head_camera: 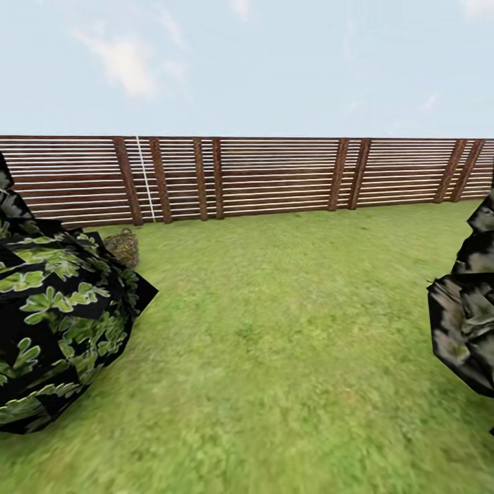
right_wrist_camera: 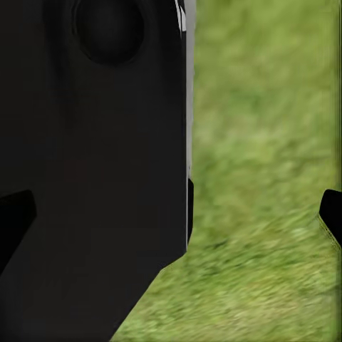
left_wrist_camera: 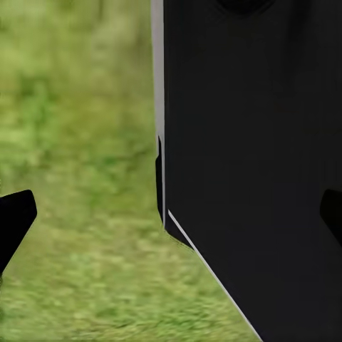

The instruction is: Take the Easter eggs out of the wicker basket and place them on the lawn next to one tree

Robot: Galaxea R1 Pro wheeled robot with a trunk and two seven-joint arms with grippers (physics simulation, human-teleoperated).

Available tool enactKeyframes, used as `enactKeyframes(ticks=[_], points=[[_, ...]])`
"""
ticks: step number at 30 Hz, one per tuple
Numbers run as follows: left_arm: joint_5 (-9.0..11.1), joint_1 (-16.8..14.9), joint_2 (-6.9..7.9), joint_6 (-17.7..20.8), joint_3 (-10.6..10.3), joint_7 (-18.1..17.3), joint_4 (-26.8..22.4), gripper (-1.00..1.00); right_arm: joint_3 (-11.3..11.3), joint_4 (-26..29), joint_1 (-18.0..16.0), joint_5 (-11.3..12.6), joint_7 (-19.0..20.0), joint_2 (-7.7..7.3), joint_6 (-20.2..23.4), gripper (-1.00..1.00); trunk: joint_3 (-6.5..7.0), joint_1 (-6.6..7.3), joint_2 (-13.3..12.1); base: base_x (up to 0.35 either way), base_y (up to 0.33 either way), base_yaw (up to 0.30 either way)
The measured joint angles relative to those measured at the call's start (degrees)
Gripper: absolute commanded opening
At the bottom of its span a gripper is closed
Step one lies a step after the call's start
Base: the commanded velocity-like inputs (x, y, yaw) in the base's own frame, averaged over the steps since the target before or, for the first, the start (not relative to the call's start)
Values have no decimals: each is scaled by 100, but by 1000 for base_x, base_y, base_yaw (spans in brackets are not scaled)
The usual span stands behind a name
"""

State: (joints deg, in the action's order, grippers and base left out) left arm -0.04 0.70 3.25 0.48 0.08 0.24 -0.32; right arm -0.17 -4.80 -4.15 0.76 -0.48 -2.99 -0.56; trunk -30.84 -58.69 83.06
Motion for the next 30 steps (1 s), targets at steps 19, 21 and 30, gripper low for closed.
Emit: enactKeyframes(ticks=[19,21,30], points=[[-4,0,0,0,-6,0,0,100,0,0,0,4,0,-1,0,100,0,0,0,329,-73,0],[-4,0,0,0,-7,0,0,100,0,0,0,4,0,0,0,100,0,0,0,329,-73,0],[-1,0,0,0,1,0,0,100,0,0,0,4,0,0,0,100,0,0,0,329,-73,0]])
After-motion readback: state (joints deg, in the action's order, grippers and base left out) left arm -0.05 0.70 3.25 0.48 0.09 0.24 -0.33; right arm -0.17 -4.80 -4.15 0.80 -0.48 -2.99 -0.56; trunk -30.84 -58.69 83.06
